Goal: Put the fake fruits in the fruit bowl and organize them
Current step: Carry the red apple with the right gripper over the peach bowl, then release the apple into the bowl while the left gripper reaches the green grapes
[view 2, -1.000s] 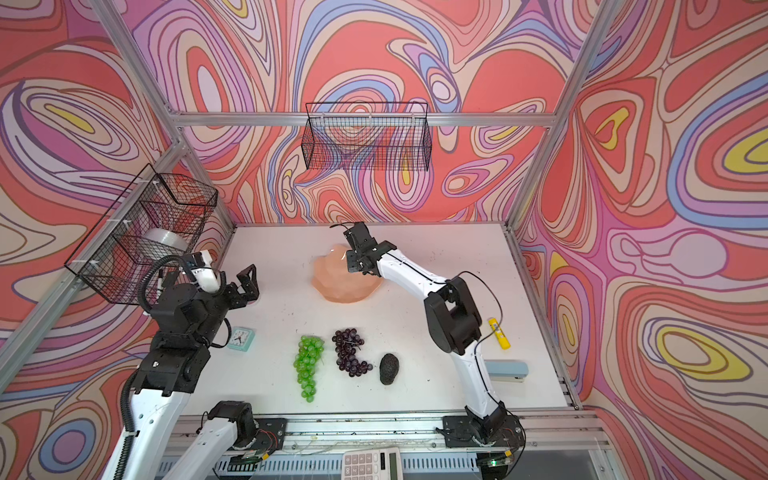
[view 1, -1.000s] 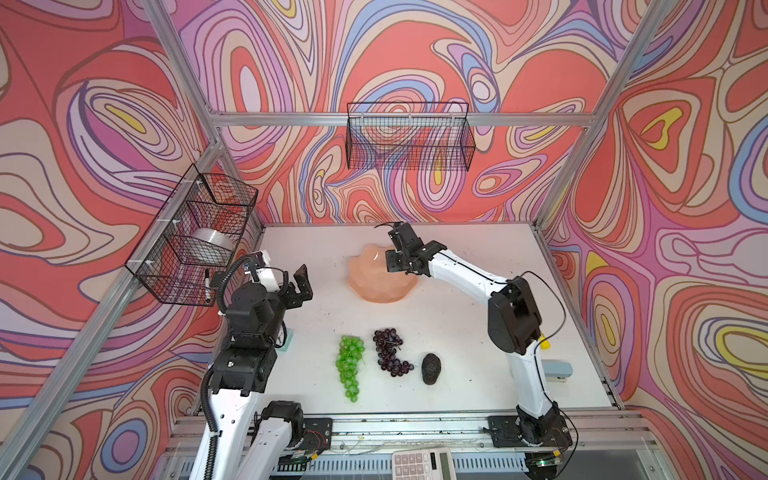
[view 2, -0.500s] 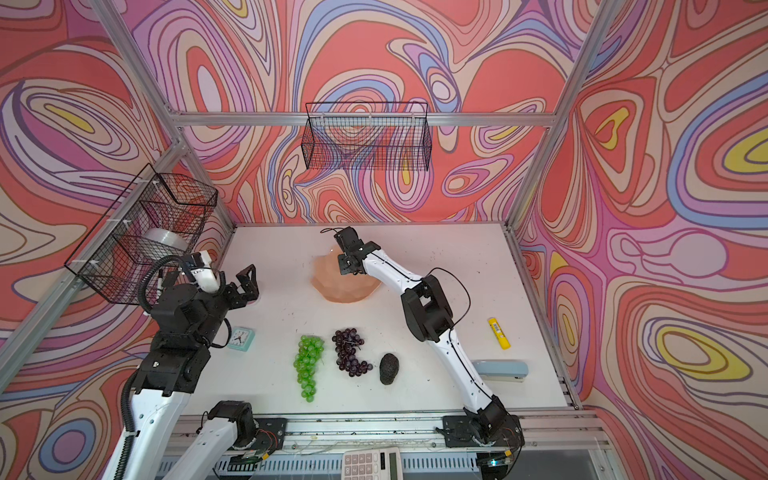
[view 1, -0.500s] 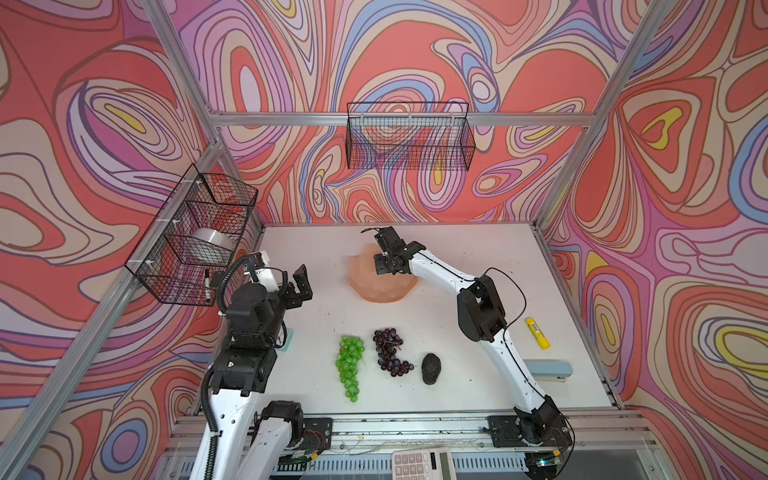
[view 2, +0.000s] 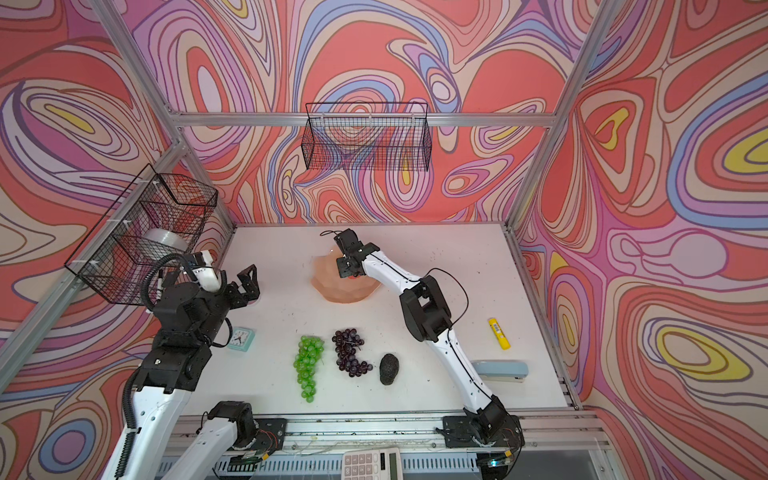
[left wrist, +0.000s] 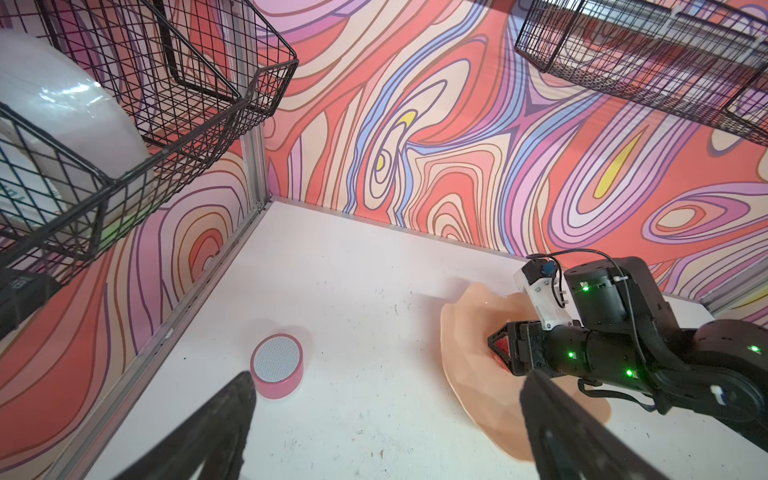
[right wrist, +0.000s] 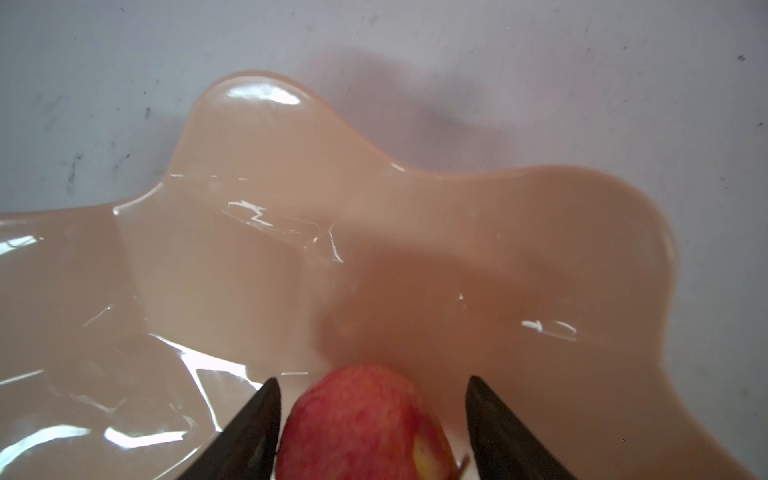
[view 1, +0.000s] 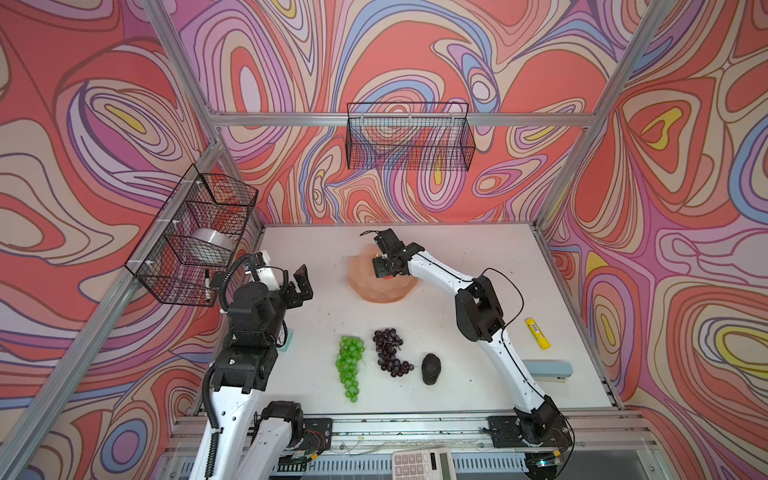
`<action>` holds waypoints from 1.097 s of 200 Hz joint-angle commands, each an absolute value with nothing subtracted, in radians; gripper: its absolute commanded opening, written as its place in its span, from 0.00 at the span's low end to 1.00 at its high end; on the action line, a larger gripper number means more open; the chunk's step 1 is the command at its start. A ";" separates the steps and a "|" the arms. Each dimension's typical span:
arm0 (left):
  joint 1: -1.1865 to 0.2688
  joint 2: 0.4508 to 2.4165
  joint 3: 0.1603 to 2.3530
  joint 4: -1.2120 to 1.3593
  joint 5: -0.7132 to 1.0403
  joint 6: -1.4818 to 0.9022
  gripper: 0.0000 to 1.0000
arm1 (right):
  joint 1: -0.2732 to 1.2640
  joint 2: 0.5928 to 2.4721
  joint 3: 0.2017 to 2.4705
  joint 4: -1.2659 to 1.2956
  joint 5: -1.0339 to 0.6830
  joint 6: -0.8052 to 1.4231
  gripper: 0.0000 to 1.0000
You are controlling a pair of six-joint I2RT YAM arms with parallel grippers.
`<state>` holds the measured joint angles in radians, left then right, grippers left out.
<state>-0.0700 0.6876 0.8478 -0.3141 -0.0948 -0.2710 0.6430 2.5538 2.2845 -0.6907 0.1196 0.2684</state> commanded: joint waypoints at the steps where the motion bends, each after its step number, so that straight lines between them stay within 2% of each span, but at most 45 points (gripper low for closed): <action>1: -0.062 0.697 0.845 -0.343 -0.108 -0.299 1.00 | 0.648 2.577 2.290 -0.702 0.101 0.263 0.77; 23: -0.061 0.706 0.869 -0.401 -0.109 -0.337 1.00 | 0.648 2.542 2.273 -0.689 0.095 0.267 0.79; 42: -0.061 0.724 0.945 -0.562 -0.084 -0.384 1.00 | 0.647 2.453 2.230 -0.632 0.095 0.259 0.87; 81: -0.064 0.796 1.024 -0.876 0.148 -0.494 0.95 | 0.646 2.275 2.192 -0.558 0.099 0.254 0.98; 97: -0.096 0.809 0.986 -0.917 0.219 -0.539 0.91 | 0.639 2.177 2.103 -0.486 0.089 0.272 0.98; 134: -0.353 0.900 0.960 -0.997 0.006 -0.584 0.91 | 0.581 1.948 1.810 -0.339 0.011 0.358 0.98; 172: -0.449 1.007 0.875 -0.930 0.020 -0.606 0.94 | 0.499 1.734 1.551 -0.297 -0.007 0.399 0.98; 219: -0.586 1.223 0.840 -0.869 0.010 -0.605 0.99 | 0.431 1.609 1.387 -0.321 -0.005 0.402 0.98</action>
